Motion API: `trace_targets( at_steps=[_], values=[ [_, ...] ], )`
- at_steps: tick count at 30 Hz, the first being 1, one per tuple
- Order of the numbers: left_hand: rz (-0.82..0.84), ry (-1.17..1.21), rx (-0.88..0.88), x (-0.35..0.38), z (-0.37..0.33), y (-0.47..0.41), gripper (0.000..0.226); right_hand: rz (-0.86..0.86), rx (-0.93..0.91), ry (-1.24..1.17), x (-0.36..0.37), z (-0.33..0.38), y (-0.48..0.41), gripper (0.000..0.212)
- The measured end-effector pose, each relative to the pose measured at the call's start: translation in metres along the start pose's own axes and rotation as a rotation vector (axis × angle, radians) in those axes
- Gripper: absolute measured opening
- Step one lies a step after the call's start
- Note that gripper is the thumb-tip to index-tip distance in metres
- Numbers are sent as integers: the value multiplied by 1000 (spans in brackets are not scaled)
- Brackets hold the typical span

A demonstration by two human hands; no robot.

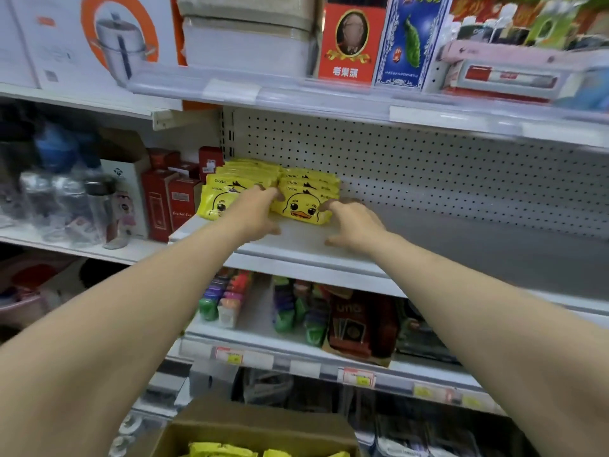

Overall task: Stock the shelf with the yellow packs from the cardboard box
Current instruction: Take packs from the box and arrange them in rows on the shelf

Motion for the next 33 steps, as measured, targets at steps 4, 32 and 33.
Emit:
trace_targets(
  at_steps=[4,32,33],
  values=[
    [77,-3,3,21,-4,50,72,33,-8,23,22,15,49,69],
    [627,136,-337,307,62,268,73,644,-4,-30,324,11,215,55],
    [652,155,-351,319,62,274,70,684,9,-44,338,7,221,54]
  ],
)
Point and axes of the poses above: each hand's wrist, its own y-axis away from the middle knuckle, its own x-axis out of the palm, z = x × y, the point moved 3 cm from there along -y, towards the middle knuckle, and after that the axes turned 8 degrees about z, right-handed, at the moved point
